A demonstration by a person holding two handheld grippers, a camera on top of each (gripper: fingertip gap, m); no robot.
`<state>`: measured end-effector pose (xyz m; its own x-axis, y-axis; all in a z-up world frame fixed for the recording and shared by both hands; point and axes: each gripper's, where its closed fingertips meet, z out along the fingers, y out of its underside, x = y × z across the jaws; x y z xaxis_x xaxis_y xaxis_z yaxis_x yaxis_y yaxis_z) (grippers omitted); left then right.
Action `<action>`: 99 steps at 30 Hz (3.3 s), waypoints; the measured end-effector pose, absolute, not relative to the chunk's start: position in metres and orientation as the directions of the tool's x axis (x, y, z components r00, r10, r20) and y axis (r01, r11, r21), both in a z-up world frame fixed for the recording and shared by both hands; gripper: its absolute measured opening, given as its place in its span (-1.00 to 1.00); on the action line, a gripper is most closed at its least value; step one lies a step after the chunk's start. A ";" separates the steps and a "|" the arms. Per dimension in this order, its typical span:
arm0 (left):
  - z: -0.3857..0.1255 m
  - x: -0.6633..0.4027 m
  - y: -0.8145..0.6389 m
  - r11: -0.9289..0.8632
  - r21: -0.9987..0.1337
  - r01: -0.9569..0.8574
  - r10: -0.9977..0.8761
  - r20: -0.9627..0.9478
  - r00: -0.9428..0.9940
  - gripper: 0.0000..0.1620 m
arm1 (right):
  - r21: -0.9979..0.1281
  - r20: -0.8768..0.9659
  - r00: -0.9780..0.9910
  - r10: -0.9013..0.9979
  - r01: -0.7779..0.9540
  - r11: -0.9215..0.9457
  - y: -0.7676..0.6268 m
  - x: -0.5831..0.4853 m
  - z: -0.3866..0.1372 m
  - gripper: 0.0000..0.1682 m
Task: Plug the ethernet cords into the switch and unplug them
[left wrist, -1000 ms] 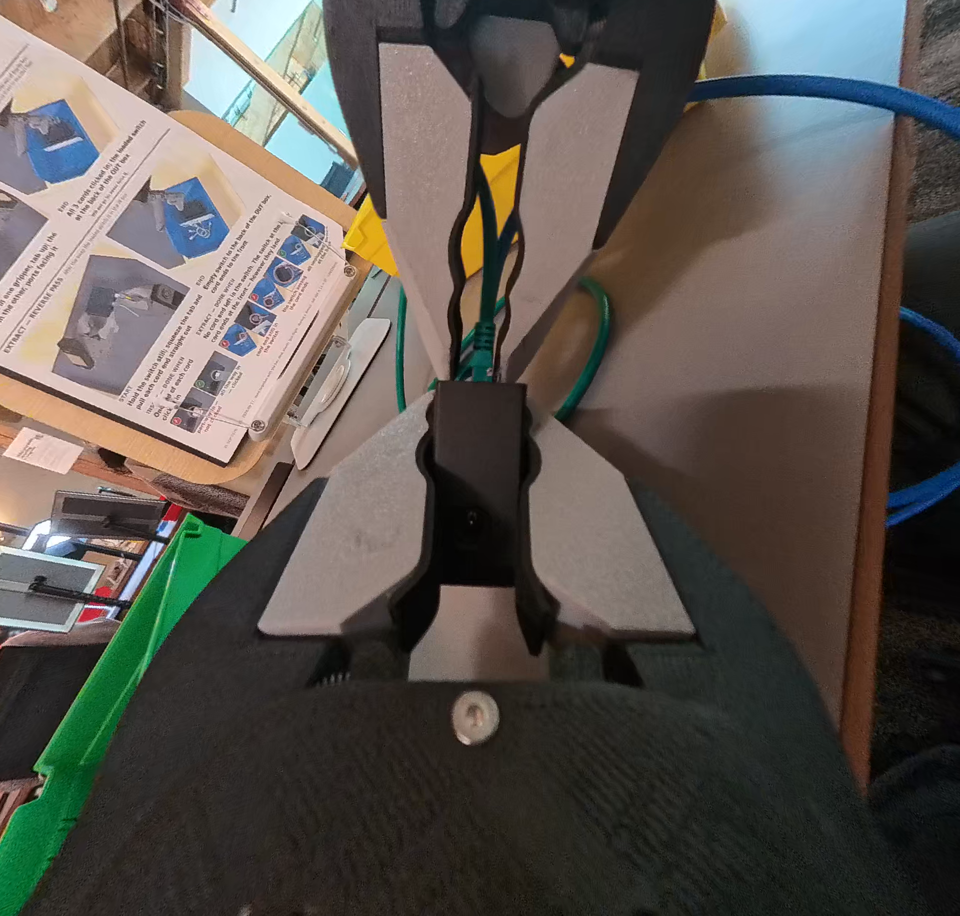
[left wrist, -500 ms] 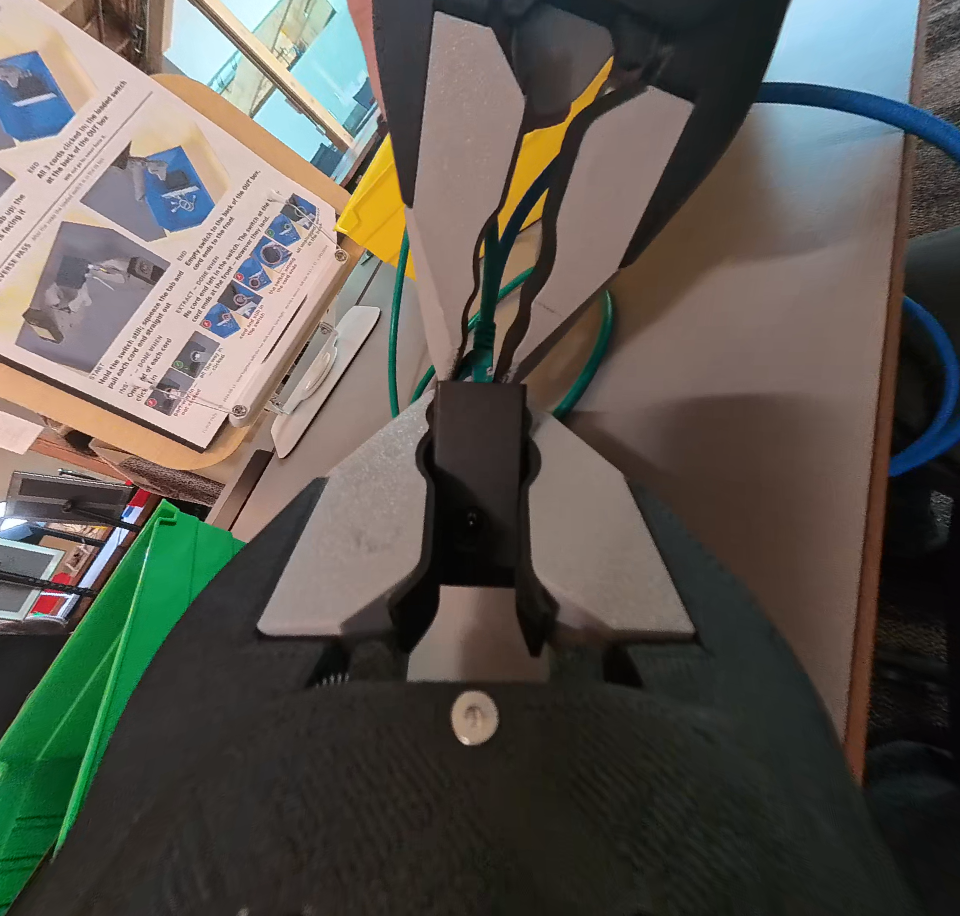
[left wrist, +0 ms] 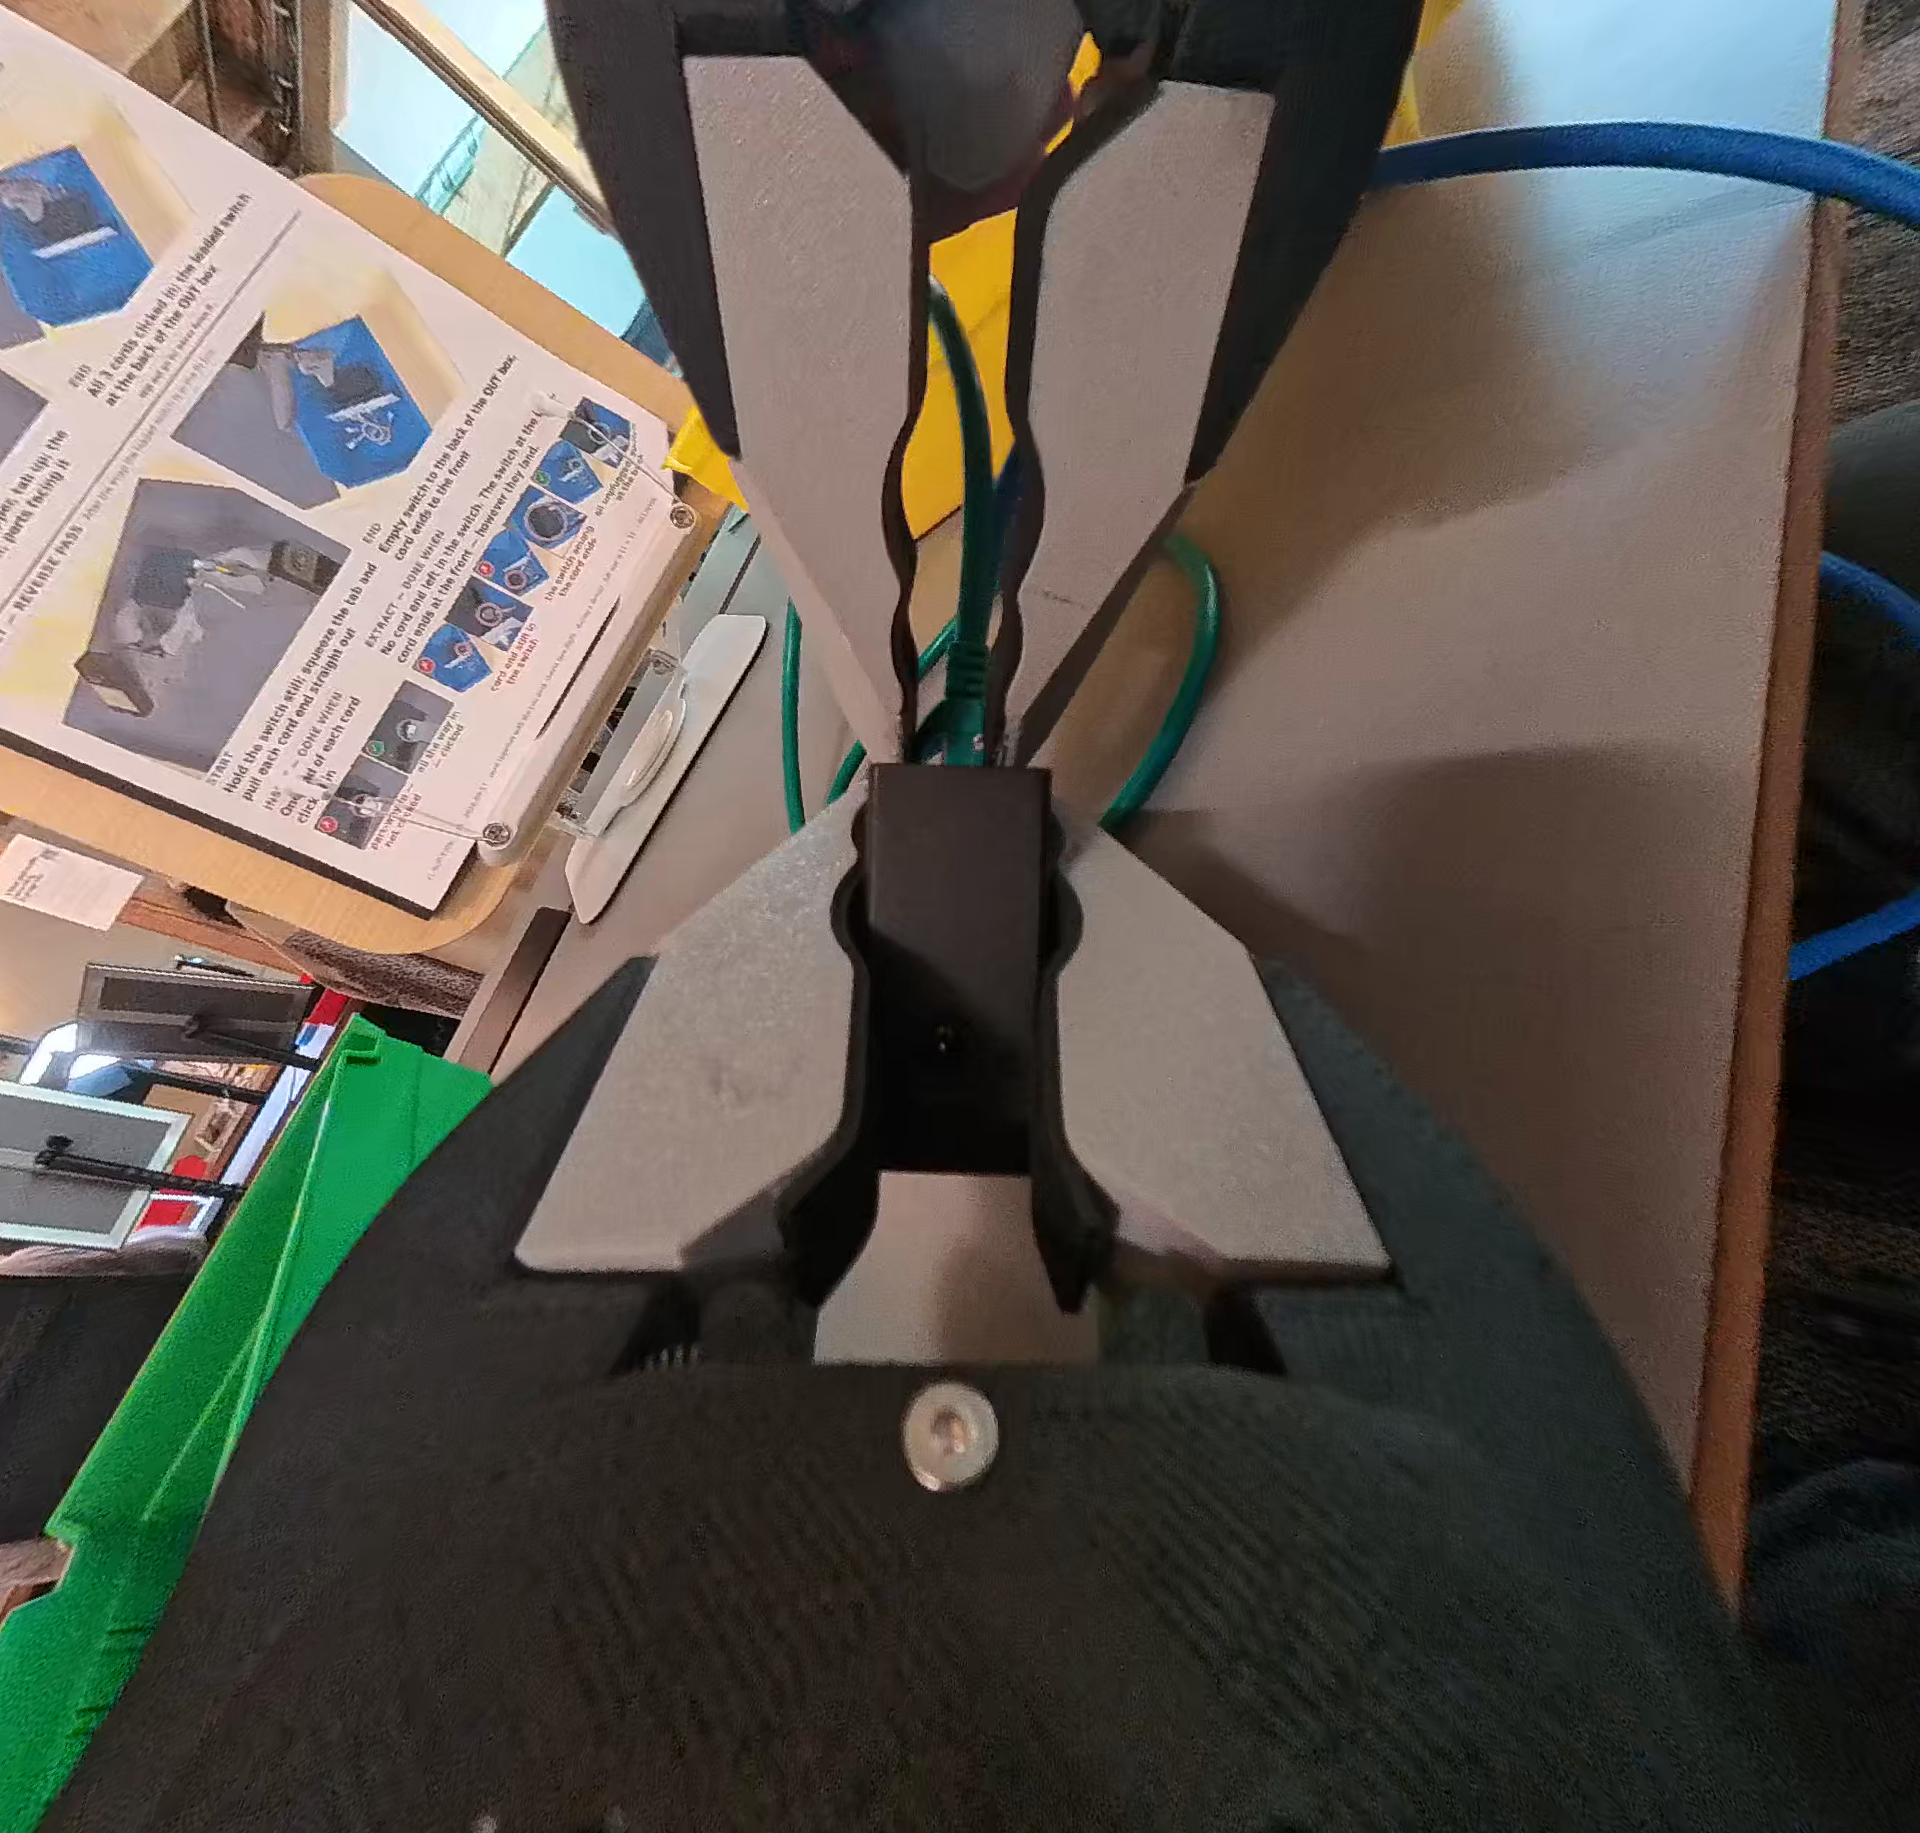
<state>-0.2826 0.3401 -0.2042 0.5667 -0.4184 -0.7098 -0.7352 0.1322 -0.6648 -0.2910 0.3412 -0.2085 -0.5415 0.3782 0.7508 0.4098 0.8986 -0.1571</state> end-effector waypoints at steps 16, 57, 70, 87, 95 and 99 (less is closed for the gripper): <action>-0.211 -0.283 0.343 0.084 -0.663 -0.744 -0.445 -0.693 0.567 -0.67 | 0.128 0.662 -0.725 0.190 0.359 0.924 0.346 -0.287 -0.217 -0.90; -0.172 -0.392 0.361 -0.157 -0.818 -0.553 0.074 -0.568 0.820 -0.67 | -0.495 0.590 -0.065 0.805 0.759 0.424 0.467 -0.269 -0.066 -0.88; -0.168 -0.389 0.360 -0.124 -0.828 -0.547 0.062 -0.556 0.829 -0.67 | -0.730 0.064 0.037 0.997 0.684 0.021 0.453 -0.309 -0.148 -0.43; -0.173 -0.383 0.362 -0.129 -0.818 -0.561 0.032 -0.568 0.822 -0.67 | -0.057 0.410 -0.394 0.823 0.889 0.454 0.472 -0.212 -0.209 -0.34; -0.174 -0.382 0.363 -0.130 -0.819 -0.559 0.021 -0.566 0.824 -0.68 | 0.083 0.337 -0.482 0.809 0.871 0.485 0.477 -0.215 -0.251 -0.62; -0.174 -0.382 0.363 -0.128 -0.820 -0.558 0.016 -0.564 0.825 -0.68 | 0.100 0.334 -0.497 0.801 0.864 0.494 0.482 -0.220 -0.253 -0.65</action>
